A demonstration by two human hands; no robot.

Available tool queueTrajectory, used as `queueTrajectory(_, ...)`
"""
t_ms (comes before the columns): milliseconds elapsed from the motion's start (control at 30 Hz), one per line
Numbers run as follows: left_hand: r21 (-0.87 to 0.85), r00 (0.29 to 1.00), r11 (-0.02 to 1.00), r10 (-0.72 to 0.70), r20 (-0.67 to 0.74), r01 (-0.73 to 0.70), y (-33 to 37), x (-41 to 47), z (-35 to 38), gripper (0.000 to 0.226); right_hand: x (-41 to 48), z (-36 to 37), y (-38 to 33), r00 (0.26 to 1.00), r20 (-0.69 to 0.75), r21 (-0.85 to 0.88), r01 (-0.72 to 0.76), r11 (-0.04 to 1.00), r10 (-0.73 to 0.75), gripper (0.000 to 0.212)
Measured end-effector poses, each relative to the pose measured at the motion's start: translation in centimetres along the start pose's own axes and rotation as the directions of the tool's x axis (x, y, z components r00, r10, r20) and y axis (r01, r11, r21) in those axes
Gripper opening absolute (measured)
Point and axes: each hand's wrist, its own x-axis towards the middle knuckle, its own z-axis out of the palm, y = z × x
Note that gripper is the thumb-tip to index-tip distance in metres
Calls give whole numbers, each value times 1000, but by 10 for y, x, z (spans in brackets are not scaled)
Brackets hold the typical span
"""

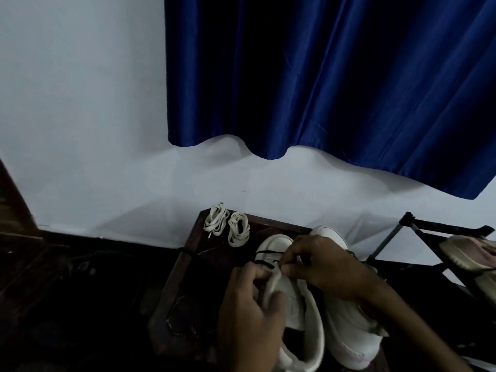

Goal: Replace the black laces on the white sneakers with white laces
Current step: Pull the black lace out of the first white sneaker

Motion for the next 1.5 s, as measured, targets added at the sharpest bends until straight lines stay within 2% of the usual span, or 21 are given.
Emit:
queueTrajectory(100, -107, 997, 993, 37, -62, -44, -7, -16, 15, 37, 2, 4, -1, 1000, 13, 24, -25, 999, 25, 15)
queueTrajectory(167, -156, 991, 986, 46, -129, -66, -7, -18, 19, 31, 4, 5, -3, 1000, 15, -21, -19, 1000, 19, 18)
queueTrajectory(267, -156, 970, 981, 81, -228, -118, -9, -18, 24, 26, 8, 1, -9, 995, 96, -87, 0, 996, 8, 12)
queueTrajectory(333, -154, 964, 981, 72, -254, -114, -8, -18, 28, 25, 6, -10, -11, 992, 129, -14, -7, 1000, 9, 11)
queueTrajectory(433, -178, 963, 979, 48, -267, -98, -7, -16, 32, 25, -4, -32, -12, 985, 170, 246, -62, 967, 20, 15)
queueTrajectory(467, -194, 962, 975, 50, -269, -105, -6, -16, 33, 24, -7, -37, -12, 979, 203, 274, -74, 959, 18, 15)
queueTrajectory(533, -257, 958, 956, 67, -277, -142, -7, -15, 34, 25, -8, -37, -10, 973, 230, 208, -83, 975, 34, 18)
queueTrajectory(600, -324, 958, 929, 92, -272, -181, -11, -16, 34, 24, -4, -30, -12, 977, 205, -32, -46, 998, 51, 22)
queueTrajectory(667, -356, 955, 906, 135, -265, -227, -15, -15, 31, 24, 1, -23, -18, 979, 203, -300, 54, 952, 8, 23)
queueTrajectory(733, -344, 943, 892, 213, -256, -295, -18, -15, 28, 29, 4, -15, -22, 985, 166, -345, 92, 934, -36, 17)
queueTrajectory(833, -240, 919, 894, 333, -209, -379, -18, -15, 28, 44, 7, -4, -17, 997, 70, -294, 64, 954, -45, 14)
queueTrajectory(900, -179, 915, 901, 368, -162, -394, -17, -18, 28, 48, 8, 1, -10, 995, 96, -278, 50, 959, -24, 22)
queueTrajectory(967, -114, 905, 900, 406, -126, -420, -19, -18, 25, 46, 7, 4, -8, 994, 103, -276, 74, 958, -48, 24)
queueTrajectory(1033, -24, 883, 885, 460, -91, -464, -25, -15, 22, 35, 2, -3, -13, 993, 97, -223, 93, 971, -73, 17)
queueTrajectory(1133, 50, 867, 869, 495, -64, -492, -31, -13, 18, 23, -11, -34, -26, 977, 180, 6, 117, 993, -117, 8)
queueTrajectory(1200, 65, 862, 865, 502, -74, -498, -31, -14, 19, 20, -22, -59, -27, 965, 241, 179, 58, 982, -101, 3)
queueTrajectory(1233, 65, 861, 864, 503, -74, -500, -31, -15, 19, 19, -25, -68, -25, 960, 271, 186, 24, 982, -74, 5)
queueTrajectory(1333, 60, 861, 863, 505, -60, -502, -32, -16, 20, 18, -25, -71, -19, 939, 340, -82, -32, 996, 58, 10)
queueTrajectory(1400, 63, 869, 870, 493, -49, -490, -31, -17, 20, 18, -20, -58, -24, 959, 271, -187, -35, 982, 86, 28)
queueTrajectory(1500, 59, 878, 880, 474, -58, -471, -30, -17, 21, 18, -7, -32, -37, 989, 140, -375, 4, 927, 52, 19)
